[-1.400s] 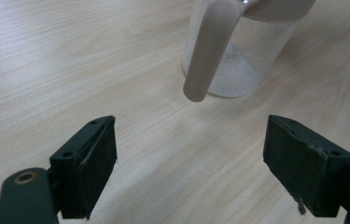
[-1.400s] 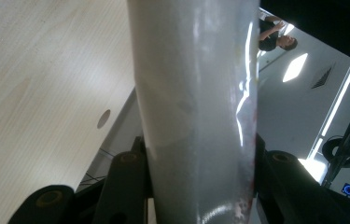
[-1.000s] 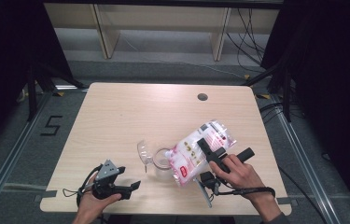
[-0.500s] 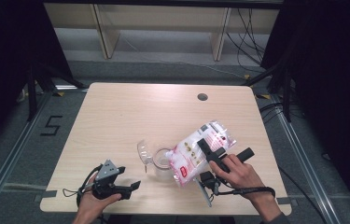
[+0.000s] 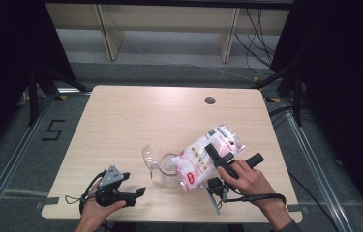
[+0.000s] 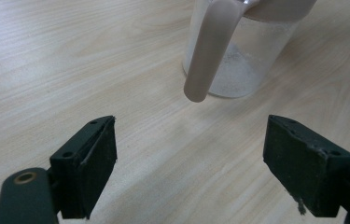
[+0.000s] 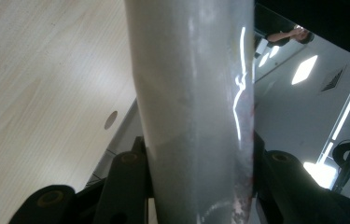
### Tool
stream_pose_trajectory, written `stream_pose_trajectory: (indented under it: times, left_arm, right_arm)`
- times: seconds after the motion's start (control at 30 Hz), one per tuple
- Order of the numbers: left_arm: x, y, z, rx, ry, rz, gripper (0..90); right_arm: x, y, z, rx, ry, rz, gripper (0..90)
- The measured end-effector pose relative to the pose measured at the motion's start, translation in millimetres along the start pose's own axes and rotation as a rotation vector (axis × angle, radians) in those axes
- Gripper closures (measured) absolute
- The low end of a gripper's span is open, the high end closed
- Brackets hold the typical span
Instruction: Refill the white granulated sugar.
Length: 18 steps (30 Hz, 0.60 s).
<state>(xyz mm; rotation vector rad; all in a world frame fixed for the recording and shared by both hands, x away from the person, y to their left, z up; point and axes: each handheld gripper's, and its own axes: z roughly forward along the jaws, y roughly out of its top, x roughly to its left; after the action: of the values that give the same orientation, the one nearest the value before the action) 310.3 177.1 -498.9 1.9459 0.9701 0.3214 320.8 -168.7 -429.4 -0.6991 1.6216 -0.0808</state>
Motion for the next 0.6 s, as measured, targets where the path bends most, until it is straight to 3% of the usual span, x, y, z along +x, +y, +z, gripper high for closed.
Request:
stream_pose_trajectory:
  times: [0.23,0.6]
  left_arm:
    - [0.2,0.0,-0.5,0.000,-0.001,0.004,17.1]
    - [0.0,0.0,0.0,-0.008,-0.005,-0.005,17.1]
  right_arm:
    - [-0.7,0.3,0.1,-0.007,0.002,-0.009,65.5]
    - [1.1,-1.0,0.1,0.000,-0.003,0.016,66.1]
